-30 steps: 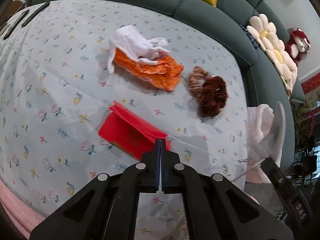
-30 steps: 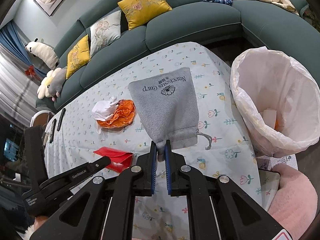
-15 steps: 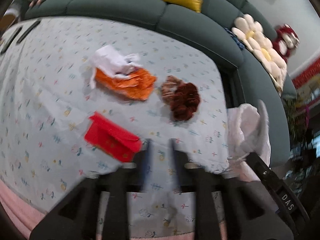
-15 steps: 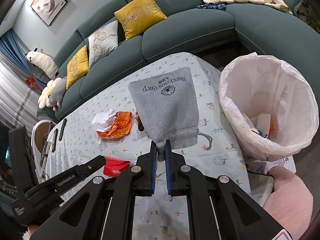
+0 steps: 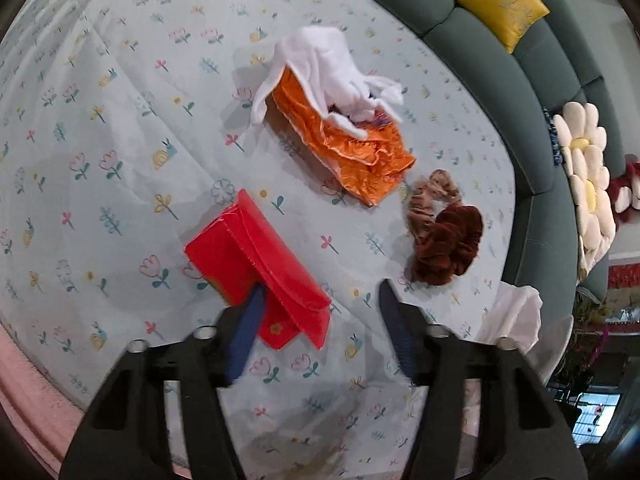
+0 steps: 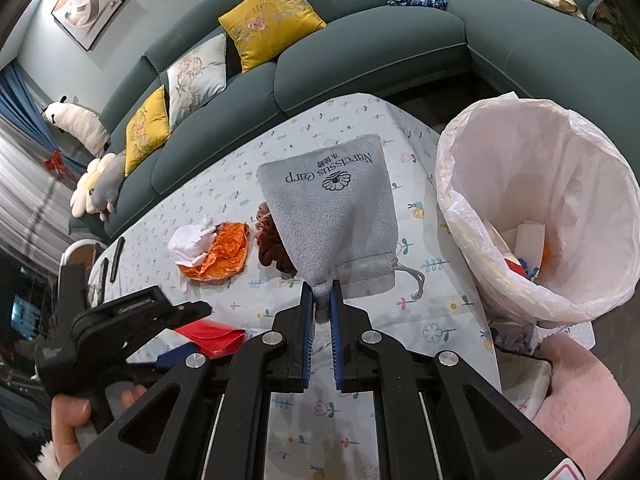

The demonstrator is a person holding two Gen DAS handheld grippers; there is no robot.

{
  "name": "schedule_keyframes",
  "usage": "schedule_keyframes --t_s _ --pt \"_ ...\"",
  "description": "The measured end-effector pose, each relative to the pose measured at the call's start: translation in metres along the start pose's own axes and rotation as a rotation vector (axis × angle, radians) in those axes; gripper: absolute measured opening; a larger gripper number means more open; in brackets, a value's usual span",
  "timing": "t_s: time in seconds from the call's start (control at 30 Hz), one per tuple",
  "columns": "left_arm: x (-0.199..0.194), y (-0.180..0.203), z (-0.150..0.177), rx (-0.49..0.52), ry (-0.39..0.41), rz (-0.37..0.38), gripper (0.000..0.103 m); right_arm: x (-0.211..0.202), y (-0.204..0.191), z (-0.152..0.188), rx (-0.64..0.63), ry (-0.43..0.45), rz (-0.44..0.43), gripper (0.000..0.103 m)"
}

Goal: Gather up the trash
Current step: 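Carry the red envelope and grey pouch over the wastebasket and open both tools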

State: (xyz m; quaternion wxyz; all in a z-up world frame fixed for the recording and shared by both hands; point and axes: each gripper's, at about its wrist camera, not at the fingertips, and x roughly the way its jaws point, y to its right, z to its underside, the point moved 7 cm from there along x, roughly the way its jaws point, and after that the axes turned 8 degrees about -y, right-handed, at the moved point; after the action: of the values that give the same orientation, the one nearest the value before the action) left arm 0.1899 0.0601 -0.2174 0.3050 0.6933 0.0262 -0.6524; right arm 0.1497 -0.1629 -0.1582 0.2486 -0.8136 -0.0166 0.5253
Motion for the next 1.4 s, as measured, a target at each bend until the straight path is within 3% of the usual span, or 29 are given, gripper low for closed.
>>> schedule_keyframes --t_s 0.1,0.27,0.47,0.83,1.17,1.4 --pt "0.01 0.002 0.001 -0.003 -0.036 0.017 0.009 0.004 -0.001 0.002 -0.003 -0.009 0.003 0.008" --pt "0.01 0.013 0.007 0.071 -0.024 0.02 0.0 0.01 0.002 0.002 0.0 -0.021 0.002 0.008" --pt "0.001 0.037 0.021 0.169 -0.009 0.037 0.0 0.007 0.001 0.002 0.001 -0.011 -0.001 0.008" --pt "-0.014 0.119 0.07 0.457 0.041 0.024 0.0 -0.023 0.023 -0.006 0.039 0.058 -0.001 0.008" --pt "-0.004 0.198 0.124 0.729 0.039 0.029 0.0 -0.06 0.088 -0.02 0.13 0.136 0.035 0.008" --pt "0.009 0.254 0.169 0.955 -0.007 0.083 0.0 -0.083 0.141 -0.026 0.2 0.18 0.078 0.008"
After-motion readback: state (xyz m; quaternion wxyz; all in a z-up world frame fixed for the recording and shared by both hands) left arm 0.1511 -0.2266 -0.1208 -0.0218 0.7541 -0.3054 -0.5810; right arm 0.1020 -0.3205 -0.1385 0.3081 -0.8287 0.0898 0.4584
